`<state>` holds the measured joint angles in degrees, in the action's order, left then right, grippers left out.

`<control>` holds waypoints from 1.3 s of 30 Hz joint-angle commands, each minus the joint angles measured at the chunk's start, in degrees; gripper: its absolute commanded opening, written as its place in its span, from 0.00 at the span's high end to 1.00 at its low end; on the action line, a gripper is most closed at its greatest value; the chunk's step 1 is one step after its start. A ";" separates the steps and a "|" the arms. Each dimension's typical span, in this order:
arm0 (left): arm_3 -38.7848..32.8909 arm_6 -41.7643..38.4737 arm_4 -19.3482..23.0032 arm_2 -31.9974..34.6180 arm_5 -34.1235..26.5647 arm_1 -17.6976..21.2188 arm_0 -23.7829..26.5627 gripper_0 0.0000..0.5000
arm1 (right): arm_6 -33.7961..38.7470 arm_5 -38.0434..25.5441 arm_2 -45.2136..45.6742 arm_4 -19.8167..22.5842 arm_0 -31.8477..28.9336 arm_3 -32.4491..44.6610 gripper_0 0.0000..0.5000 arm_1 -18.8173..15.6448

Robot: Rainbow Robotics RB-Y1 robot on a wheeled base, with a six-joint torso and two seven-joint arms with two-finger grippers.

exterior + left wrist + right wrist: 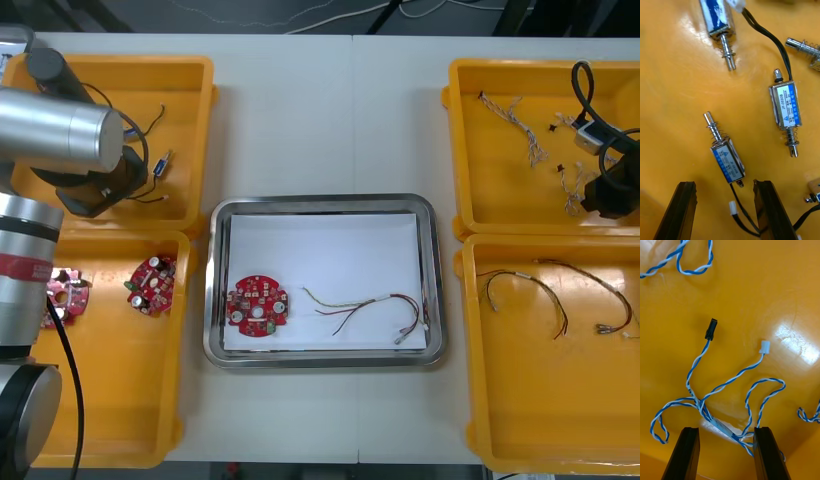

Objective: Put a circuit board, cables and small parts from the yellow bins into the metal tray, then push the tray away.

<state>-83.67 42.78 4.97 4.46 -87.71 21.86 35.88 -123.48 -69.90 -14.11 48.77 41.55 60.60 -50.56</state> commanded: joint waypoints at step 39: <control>14.15 1.07 2.68 8.99 -3.17 2.75 12.46 0.09 | -3.00 -6.65 6.82 1.68 2.39 6.28 1.00 -2.70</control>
<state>-69.94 42.80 6.90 11.68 -90.91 22.36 45.31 -123.84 -74.46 -12.00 51.23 42.06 63.76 -50.75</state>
